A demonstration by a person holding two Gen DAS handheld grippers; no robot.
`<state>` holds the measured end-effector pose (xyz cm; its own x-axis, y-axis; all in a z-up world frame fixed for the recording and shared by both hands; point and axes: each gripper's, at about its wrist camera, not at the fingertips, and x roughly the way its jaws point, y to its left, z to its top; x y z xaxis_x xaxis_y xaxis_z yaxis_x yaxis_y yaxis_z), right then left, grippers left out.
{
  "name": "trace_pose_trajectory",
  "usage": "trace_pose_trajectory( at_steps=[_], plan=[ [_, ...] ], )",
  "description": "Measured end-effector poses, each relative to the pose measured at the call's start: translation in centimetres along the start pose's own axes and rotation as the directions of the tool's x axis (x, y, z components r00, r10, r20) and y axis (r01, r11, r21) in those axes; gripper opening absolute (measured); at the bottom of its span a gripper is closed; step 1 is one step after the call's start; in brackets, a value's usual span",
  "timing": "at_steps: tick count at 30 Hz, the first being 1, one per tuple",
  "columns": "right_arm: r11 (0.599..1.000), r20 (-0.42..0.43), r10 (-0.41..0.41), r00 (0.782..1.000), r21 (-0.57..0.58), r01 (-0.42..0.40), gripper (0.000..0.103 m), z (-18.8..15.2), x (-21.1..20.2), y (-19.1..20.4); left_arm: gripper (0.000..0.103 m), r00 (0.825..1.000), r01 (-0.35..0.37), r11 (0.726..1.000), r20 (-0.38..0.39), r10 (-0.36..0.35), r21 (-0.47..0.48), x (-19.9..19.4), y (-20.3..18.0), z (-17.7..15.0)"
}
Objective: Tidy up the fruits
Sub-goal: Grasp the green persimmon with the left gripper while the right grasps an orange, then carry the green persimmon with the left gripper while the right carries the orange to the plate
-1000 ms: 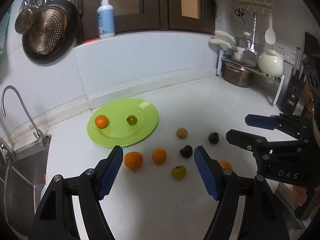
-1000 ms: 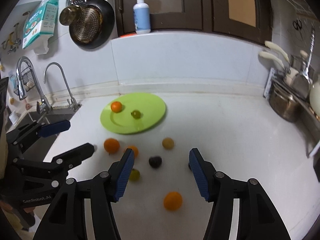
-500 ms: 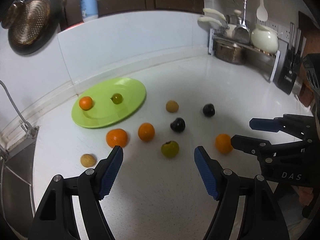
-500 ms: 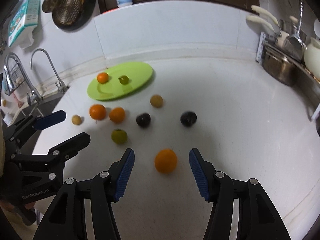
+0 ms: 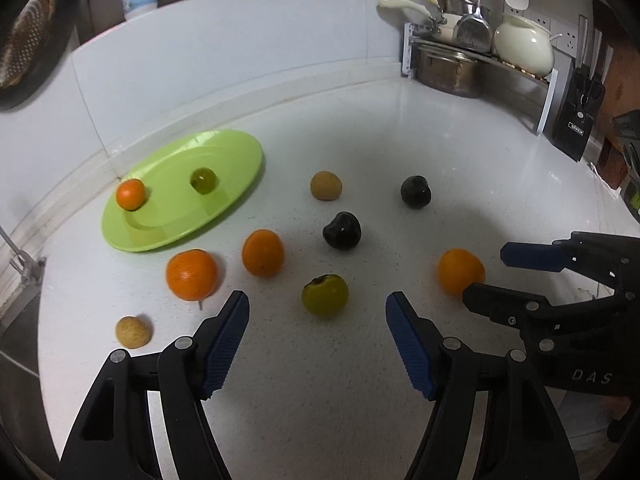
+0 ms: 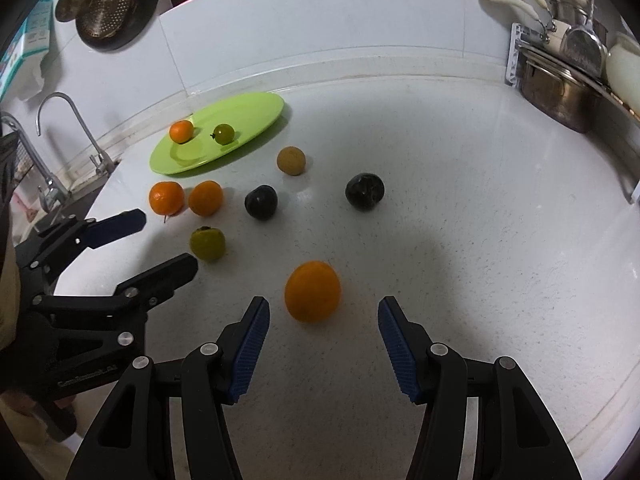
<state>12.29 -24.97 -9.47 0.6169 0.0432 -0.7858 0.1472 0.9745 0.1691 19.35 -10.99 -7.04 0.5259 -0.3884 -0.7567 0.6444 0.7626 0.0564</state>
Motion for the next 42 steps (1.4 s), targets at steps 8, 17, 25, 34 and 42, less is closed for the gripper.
trace_pose_trajectory(
  at_steps=[8, 17, 25, 34, 42],
  plan=[
    [1.0, -0.006, 0.009, 1.0, 0.022, -0.008, 0.051, 0.3, 1.2, -0.2, 0.054, 0.999, 0.029, 0.999, -0.041, -0.029, -0.022, 1.8, 0.2, 0.5],
    [0.999, -0.03, 0.036, 0.999, 0.03, -0.035, 0.041, 0.5, 2.3, -0.2, 0.036, 0.996, 0.062, 0.998, -0.068, -0.064, -0.031, 2.8, 0.3, 0.7],
    [0.999, -0.038, 0.041, 0.998, 0.021, -0.041, 0.034, 0.5, 2.6, 0.0, 0.03, 0.994, 0.071, 0.997, -0.078, -0.074, -0.043, 3.0, 0.3, 0.7],
    [0.998, -0.017, 0.055, 0.998, 0.009, -0.055, 0.034, 0.9, 1.8, 0.4, 0.03, 0.996, 0.07, 0.996, -0.055, -0.072, -0.047, 1.6, 0.7, 0.9],
    [0.996, 0.039, 0.083, 0.996, -0.03, -0.082, 0.034, 2.1, 0.2, 1.7, 0.03, 0.999, 0.054, 0.996, -0.001, -0.054, -0.072, -0.9, 1.5, 1.5]
  ],
)
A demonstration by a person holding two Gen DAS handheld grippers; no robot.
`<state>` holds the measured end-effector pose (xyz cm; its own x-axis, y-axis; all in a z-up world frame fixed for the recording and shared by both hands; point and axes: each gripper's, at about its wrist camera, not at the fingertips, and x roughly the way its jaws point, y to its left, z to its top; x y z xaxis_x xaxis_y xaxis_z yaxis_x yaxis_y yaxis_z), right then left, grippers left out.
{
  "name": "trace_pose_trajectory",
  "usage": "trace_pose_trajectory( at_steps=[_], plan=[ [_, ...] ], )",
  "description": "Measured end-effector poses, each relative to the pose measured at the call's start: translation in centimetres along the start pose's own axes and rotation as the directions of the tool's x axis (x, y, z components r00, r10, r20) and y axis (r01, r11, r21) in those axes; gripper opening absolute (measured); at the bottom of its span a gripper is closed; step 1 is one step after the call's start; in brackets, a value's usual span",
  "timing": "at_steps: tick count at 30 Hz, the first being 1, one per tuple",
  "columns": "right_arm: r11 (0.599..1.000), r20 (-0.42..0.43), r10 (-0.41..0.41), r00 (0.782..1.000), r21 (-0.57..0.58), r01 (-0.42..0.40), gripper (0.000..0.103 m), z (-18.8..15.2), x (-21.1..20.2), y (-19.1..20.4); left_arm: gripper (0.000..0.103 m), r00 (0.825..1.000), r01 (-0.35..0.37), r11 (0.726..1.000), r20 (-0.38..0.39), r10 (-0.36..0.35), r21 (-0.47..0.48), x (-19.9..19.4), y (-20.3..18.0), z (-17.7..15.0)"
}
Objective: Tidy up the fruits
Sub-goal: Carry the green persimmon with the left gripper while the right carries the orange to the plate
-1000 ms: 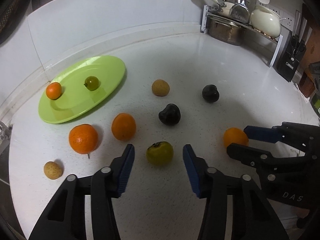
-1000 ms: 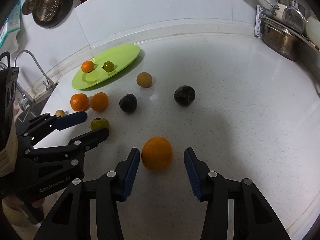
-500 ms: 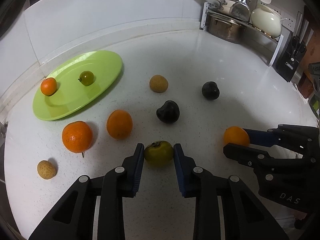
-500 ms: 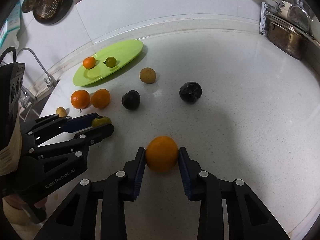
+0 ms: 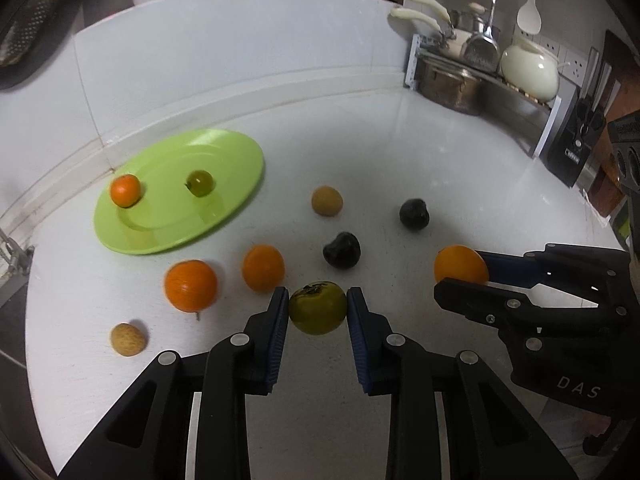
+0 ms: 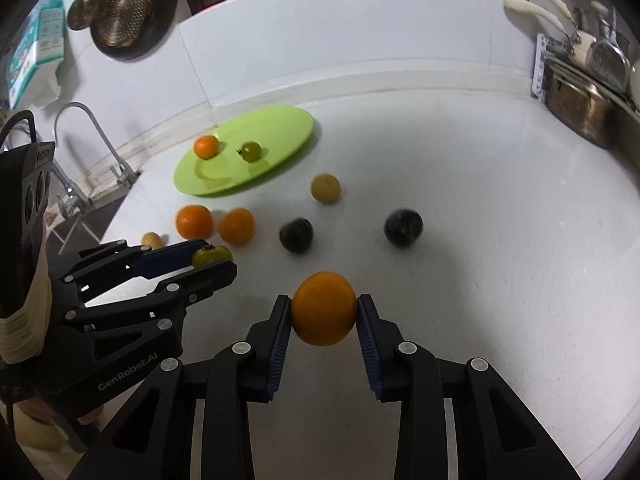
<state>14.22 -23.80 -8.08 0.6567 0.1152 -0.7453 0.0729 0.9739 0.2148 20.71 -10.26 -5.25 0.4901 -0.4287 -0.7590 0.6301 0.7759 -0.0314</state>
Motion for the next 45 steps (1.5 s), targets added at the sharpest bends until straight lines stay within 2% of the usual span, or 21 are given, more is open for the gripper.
trace_pose_trajectory(
  at_steps=[10, 20, 31, 45],
  plan=[
    [0.997, 0.066, 0.047, 0.997, -0.067, -0.042, 0.034, 1.8, -1.5, 1.7, 0.03, 0.996, -0.051, 0.998, 0.078, 0.053, -0.022, -3.1, 1.4, 0.9],
    [0.988, 0.128, 0.099, 0.987, -0.132, -0.081, 0.034, 4.5, -1.9, 3.5, 0.03, 0.983, -0.109, 0.993, 0.146, 0.113, -0.036, -4.9, 3.1, 2.6],
    [0.978, 0.166, 0.133, 0.977, -0.18, -0.103, 0.034, 8.3, -1.0, 5.0, 0.029, 0.977, -0.132, 0.99, 0.166, 0.137, -0.041, -4.6, 5.6, 5.4],
    [0.973, 0.148, 0.141, 0.979, -0.205, -0.109, 0.034, 14.2, 2.6, 7.3, 0.029, 0.978, -0.141, 0.989, 0.152, 0.146, -0.046, -2.7, 11.1, 10.4]
  ],
)
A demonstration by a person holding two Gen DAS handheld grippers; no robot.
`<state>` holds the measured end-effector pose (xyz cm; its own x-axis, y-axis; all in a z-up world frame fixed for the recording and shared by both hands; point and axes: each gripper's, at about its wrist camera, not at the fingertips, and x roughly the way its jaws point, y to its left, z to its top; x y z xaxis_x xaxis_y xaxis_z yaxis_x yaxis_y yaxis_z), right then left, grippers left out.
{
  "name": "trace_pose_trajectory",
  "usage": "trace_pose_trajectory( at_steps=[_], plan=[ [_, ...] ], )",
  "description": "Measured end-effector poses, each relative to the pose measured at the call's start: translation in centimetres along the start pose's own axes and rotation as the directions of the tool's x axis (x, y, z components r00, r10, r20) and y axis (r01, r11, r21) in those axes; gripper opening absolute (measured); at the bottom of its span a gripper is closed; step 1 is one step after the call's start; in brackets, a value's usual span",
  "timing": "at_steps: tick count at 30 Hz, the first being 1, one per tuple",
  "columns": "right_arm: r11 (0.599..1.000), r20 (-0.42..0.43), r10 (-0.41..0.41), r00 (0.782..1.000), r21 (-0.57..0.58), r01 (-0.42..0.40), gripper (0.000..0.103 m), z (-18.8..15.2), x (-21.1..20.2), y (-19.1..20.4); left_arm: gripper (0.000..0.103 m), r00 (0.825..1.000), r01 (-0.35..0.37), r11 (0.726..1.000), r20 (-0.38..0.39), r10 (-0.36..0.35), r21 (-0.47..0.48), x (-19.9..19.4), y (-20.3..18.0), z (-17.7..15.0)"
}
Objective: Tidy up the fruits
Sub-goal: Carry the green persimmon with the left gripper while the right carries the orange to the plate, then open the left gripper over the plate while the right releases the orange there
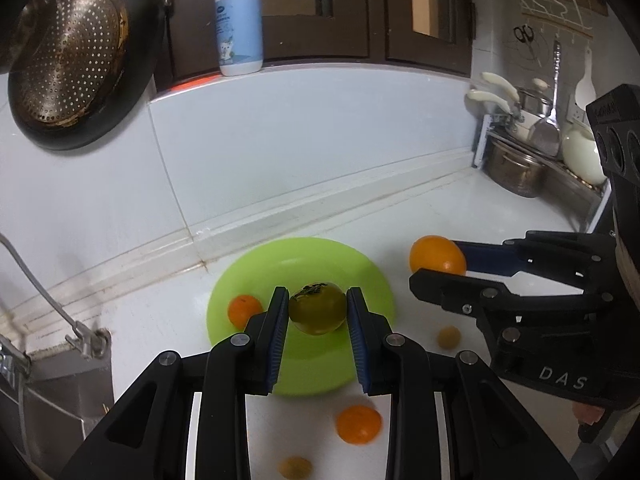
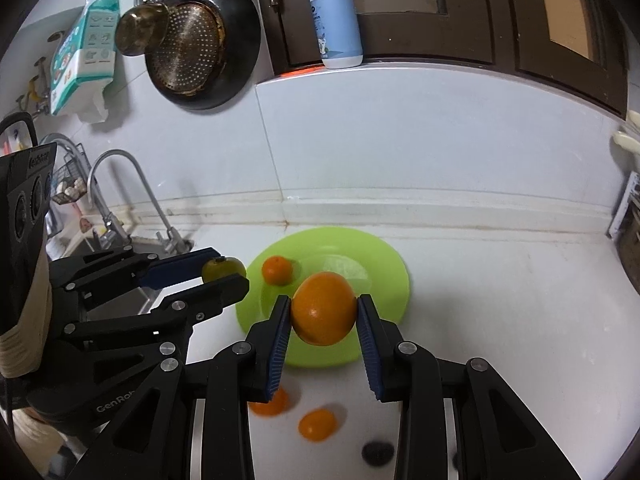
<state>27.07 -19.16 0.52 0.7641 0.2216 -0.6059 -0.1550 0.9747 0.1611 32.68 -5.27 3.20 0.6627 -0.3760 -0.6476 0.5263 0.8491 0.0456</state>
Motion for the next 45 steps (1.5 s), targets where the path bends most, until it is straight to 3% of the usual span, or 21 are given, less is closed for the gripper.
trace_pose_trajectory(
  at_steps=[11, 23, 31, 35, 45],
  plan=[
    [0.999, -0.093, -0.003, 0.996, 0.042, 0.007, 0.034, 3.5, 7.0, -1.9, 0.029, 0.993, 0.016, 0.999, -0.112, -0.022, -0.047, 6.1, 3.9, 1.7],
    [0.994, -0.236, -0.003, 0.972, 0.107, 0.029, 0.034, 3.8, 14.2, -3.9, 0.029, 0.973, 0.013, 0.997, -0.227, -0.03, -0.077, 13.0, 5.8, 1.4],
    [0.989, -0.26, 0.005, 0.966, 0.143, 0.034, 0.034, 3.3, 15.8, -4.4, 0.03, 0.971, 0.017, 0.997, -0.237, -0.036, -0.082, 13.9, 5.9, 1.4],
    [0.989, -0.26, -0.014, 0.966, 0.136, 0.051, 0.037, 3.3, 16.0, -4.4, 0.045, 0.972, 0.017, 0.996, -0.232, -0.037, -0.088, 13.7, 6.1, 1.4],
    [0.991, -0.197, -0.069, 0.978, 0.098, 0.089, 0.04, 3.5, 12.9, -3.7, 0.051, 0.98, -0.031, 0.998, -0.197, 0.018, -0.063, 10.2, 5.4, 1.3]
  ],
)
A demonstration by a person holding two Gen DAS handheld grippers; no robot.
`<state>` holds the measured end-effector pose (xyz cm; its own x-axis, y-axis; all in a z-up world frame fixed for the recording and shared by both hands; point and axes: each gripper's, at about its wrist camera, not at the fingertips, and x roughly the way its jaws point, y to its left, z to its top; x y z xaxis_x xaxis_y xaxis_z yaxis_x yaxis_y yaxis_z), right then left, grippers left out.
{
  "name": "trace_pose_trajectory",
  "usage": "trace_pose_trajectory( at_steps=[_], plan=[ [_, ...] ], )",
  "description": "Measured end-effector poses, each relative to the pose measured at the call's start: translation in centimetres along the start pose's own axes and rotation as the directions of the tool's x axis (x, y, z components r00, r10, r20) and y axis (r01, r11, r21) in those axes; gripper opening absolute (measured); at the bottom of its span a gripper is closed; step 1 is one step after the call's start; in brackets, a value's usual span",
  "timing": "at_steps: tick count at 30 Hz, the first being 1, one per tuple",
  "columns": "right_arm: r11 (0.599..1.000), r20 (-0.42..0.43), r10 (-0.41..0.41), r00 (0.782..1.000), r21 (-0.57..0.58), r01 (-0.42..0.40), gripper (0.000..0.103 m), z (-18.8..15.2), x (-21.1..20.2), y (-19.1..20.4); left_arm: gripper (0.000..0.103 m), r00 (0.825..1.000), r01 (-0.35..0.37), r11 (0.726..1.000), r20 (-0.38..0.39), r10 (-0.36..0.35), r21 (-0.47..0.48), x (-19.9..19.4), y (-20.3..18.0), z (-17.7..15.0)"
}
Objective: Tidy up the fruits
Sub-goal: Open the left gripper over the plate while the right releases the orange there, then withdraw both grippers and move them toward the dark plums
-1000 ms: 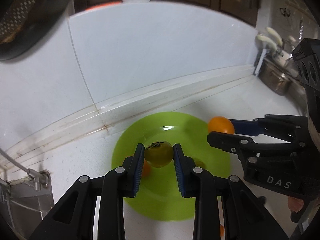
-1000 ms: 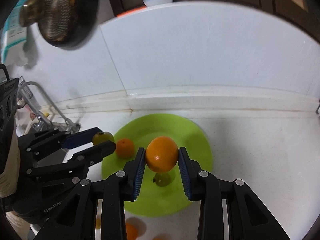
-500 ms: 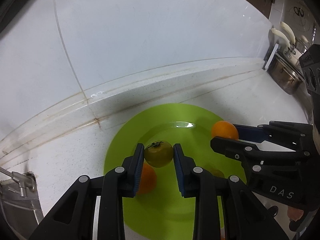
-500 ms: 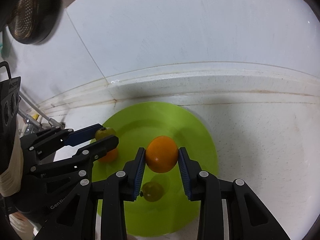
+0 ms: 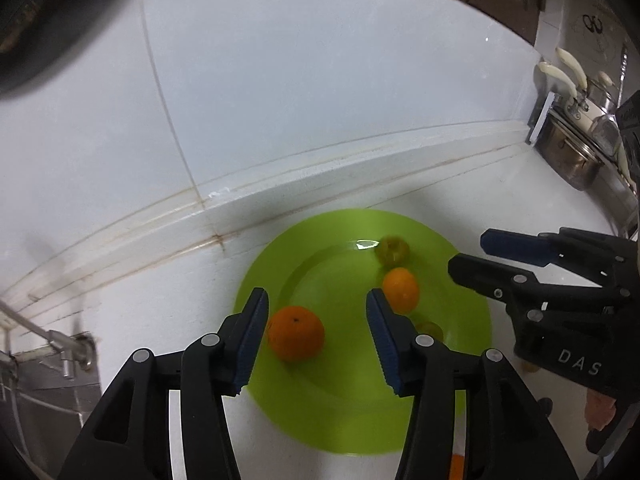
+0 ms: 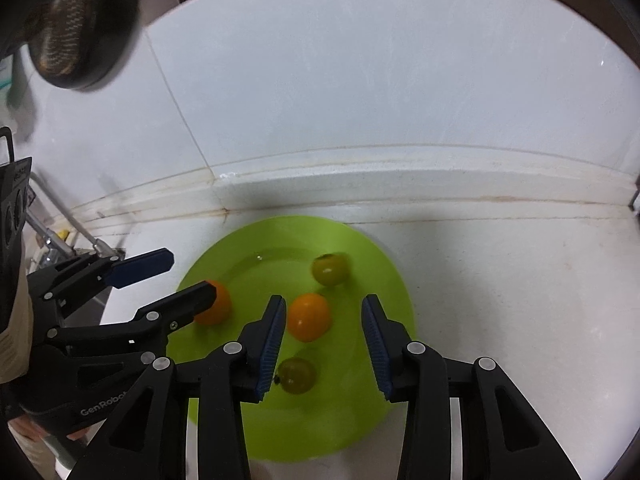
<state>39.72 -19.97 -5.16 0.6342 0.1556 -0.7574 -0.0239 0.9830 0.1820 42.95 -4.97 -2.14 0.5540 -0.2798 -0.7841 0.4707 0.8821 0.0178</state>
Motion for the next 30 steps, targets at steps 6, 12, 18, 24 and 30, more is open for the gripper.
trace_pose_trajectory(
  at_steps=[6, 12, 18, 24, 30],
  plan=[
    [0.999, 0.07, -0.018, 0.997, -0.042, 0.021, 0.041, -1.0, -3.5, 0.8, 0.053, 0.997, -0.042, 0.999, 0.068, 0.041, 0.014, -3.5, -0.7, -1.0],
    [0.997, 0.132, -0.008, 0.991, -0.069, 0.017, 0.045, -2.1, -6.9, 1.3, 0.056, 0.992, -0.052, 0.999, 0.12, 0.05, 0.009, -7.0, -1.5, -2.4],
    [0.997, 0.176, -0.016, 0.984, -0.078, 0.03, 0.045, -3.9, -9.9, 1.4, 0.058, 0.986, -0.037, 0.999, 0.165, 0.035, 0.013, -10.0, -2.8, -3.8],
    [0.997, 0.203, -0.03, 0.979, -0.057, 0.043, 0.045, -6.3, -12.4, 1.1, 0.061, 0.974, -0.039, 0.999, 0.222, 0.033, 0.022, -12.5, -4.5, -5.7],
    [0.999, 0.235, -0.04, 0.971, -0.017, 0.046, 0.045, -8.4, -14.7, 0.6, 0.064, 0.968, 0.021, 0.999, 0.251, -0.028, 0.029, -13.6, -5.9, -7.5]
  ],
)
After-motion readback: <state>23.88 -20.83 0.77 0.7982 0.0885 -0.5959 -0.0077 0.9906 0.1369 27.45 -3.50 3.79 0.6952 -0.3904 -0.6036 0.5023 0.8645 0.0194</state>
